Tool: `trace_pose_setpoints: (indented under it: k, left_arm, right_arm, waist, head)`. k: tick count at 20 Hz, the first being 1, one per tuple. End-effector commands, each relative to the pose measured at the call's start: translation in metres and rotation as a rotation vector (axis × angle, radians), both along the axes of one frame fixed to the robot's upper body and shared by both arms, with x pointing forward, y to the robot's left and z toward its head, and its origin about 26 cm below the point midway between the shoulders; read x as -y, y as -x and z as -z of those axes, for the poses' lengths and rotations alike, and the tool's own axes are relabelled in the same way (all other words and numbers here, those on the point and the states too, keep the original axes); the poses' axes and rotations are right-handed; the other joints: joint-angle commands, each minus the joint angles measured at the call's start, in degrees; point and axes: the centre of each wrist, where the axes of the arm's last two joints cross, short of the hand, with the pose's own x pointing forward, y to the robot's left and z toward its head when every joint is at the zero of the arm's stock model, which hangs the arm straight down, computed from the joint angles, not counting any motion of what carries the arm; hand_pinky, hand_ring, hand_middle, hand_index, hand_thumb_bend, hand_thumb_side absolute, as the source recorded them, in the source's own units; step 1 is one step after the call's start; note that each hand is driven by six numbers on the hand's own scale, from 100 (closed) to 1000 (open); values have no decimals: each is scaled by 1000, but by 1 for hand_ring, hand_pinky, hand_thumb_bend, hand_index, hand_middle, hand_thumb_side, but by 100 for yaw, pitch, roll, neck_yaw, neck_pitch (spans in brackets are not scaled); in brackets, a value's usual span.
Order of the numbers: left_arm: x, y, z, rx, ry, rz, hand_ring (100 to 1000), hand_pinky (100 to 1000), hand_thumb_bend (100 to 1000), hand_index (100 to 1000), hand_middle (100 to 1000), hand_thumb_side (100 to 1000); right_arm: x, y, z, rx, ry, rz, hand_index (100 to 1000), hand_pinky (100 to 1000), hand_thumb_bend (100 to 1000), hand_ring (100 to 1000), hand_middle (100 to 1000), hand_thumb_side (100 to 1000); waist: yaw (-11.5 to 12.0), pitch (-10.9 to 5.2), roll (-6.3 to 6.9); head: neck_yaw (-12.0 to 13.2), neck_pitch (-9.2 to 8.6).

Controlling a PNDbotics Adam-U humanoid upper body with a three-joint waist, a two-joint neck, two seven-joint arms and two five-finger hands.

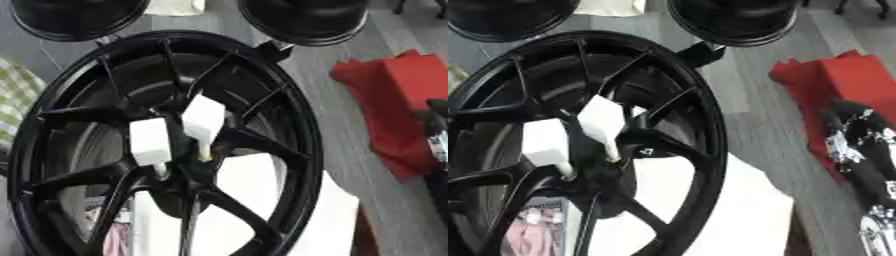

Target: Pull the pin out of the wheel hub.

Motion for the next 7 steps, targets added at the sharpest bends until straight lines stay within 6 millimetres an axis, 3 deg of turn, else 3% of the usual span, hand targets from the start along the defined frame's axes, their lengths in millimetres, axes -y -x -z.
trace_pose_setpoints:
  k: [1, 7]
  left_arm:
    - [18, 8, -9, 118, 122, 57, 643, 734, 100, 680, 536, 713]
    - [36, 3, 10, 201, 328, 155, 637, 734, 100, 666, 530, 734]
  right_arm:
    - [0, 1, -9, 32, 8, -7, 734, 984, 256, 760, 568, 362]
    - [0, 1, -10, 37, 4, -12, 733, 983, 261, 759, 567, 358]
  waist:
    - [6, -69, -8]
    - [16, -80, -32]
  head:
    - [48, 13]
    - [136, 63]
